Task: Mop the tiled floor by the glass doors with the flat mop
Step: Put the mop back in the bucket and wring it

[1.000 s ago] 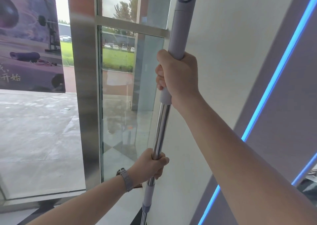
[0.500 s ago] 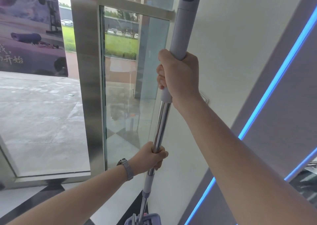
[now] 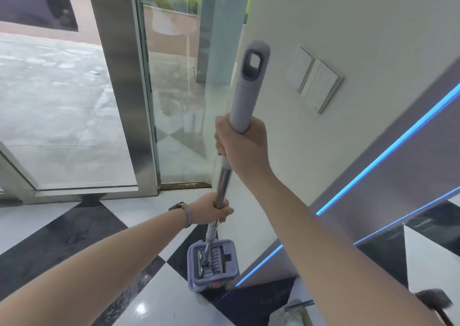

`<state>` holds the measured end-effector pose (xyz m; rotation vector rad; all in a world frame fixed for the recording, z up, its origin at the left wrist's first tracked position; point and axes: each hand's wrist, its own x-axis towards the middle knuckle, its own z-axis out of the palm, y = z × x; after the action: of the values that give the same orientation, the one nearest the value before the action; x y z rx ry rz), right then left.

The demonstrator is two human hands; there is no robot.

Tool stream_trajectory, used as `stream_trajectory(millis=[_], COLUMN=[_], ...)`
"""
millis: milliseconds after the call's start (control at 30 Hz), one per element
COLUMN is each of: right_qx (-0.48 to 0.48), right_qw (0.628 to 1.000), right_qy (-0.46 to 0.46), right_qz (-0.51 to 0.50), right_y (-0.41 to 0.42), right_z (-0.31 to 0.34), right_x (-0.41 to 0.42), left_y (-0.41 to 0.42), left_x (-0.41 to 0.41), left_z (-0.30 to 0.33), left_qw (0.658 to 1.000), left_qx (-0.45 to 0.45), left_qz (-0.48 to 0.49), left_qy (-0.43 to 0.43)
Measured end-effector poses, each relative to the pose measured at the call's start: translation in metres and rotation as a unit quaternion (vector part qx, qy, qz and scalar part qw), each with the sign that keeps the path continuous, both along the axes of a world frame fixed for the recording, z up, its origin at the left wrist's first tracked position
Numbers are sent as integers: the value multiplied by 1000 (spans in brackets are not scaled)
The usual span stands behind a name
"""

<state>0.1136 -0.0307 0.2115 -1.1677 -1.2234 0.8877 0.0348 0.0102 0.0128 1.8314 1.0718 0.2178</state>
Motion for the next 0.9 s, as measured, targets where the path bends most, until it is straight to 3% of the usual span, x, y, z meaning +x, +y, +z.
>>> stream_trajectory(millis=[167, 400, 633, 900], right_qx=[-29, -18, -9, -16], right_qw=[999, 1000, 999, 999], right_qy=[-17, 1, 22, -50], right_qz=[-4, -11, -23, -8], right_y=[0, 7, 7, -3], right_z=[-40, -48, -44, -31], right_x=[-5, -3, 4, 16], left_y=[1, 2, -1, -11], left_x=[-8, -8, -17, -43], left_z=[-19, -16, 4, 30], left_qw=[998, 998, 997, 992], left_qx=[-14, 23, 73, 94], left_qz=[-25, -1, -5, 65], left_qy=[51, 59, 19, -53])
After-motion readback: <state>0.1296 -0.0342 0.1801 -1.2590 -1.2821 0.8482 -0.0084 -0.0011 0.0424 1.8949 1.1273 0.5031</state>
